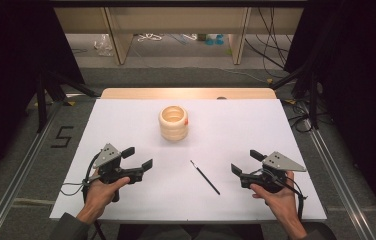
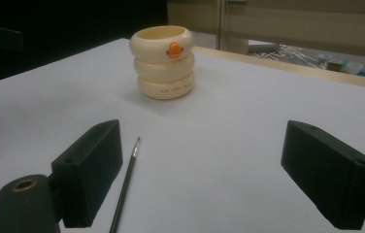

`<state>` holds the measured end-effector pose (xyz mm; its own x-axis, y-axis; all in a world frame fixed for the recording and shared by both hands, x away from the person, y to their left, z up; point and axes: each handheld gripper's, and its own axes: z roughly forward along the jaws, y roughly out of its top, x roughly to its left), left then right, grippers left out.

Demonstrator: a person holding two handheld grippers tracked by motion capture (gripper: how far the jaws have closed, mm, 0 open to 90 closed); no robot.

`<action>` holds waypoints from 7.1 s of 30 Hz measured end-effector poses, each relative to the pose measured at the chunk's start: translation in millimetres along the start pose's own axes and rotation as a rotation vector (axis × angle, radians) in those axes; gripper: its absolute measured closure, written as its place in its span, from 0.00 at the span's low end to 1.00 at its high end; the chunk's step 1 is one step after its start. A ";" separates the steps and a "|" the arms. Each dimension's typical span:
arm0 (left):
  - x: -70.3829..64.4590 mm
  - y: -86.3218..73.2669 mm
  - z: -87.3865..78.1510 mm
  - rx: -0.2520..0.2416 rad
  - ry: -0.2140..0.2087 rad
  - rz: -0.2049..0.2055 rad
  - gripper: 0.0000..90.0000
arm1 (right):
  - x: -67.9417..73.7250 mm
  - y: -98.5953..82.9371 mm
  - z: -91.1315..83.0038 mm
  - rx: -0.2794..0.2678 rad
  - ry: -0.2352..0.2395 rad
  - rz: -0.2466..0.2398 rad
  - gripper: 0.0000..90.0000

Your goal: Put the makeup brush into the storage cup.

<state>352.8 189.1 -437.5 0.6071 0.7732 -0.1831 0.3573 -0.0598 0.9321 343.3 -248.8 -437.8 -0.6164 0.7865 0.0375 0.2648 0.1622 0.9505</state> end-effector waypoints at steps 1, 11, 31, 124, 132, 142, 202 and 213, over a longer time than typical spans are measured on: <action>0.0 -0.1 0.1 0.001 0.000 0.000 0.18 | -0.2 0.2 0.1 0.001 0.003 -0.001 0.18; -0.2 -0.4 1.0 -0.001 -0.008 0.001 0.18 | -1.6 3.1 2.4 0.048 0.012 -0.006 0.20; -0.6 -0.4 2.3 0.005 0.000 -0.016 0.18 | 2.1 30.9 31.7 0.224 0.051 -0.066 0.27; -0.7 -0.2 0.1 0.002 -0.008 -0.003 0.18 | 49.9 23.1 150.4 0.876 0.250 -0.239 0.72; -0.9 -0.5 0.5 0.007 -0.011 0.001 0.18 | 51.5 21.1 152.4 0.881 0.238 -0.254 0.73; -1.0 -0.1 0.1 0.001 -0.011 -0.005 0.18 | 52.5 20.3 151.9 0.874 0.234 -0.281 0.80; 0.4 0.0 0.5 0.007 -0.005 -0.005 0.18 | 11.9 88.2 130.5 0.529 0.231 -0.214 0.95; 0.4 0.3 0.5 0.006 -0.006 -0.003 0.18 | 5.1 105.8 136.7 0.372 0.233 -0.180 0.95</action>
<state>353.5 189.1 -437.4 0.6104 0.7695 -0.1876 0.3630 -0.0612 0.9298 469.6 -146.1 -379.2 -0.8157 0.5784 -0.0091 0.3599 0.5198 0.7748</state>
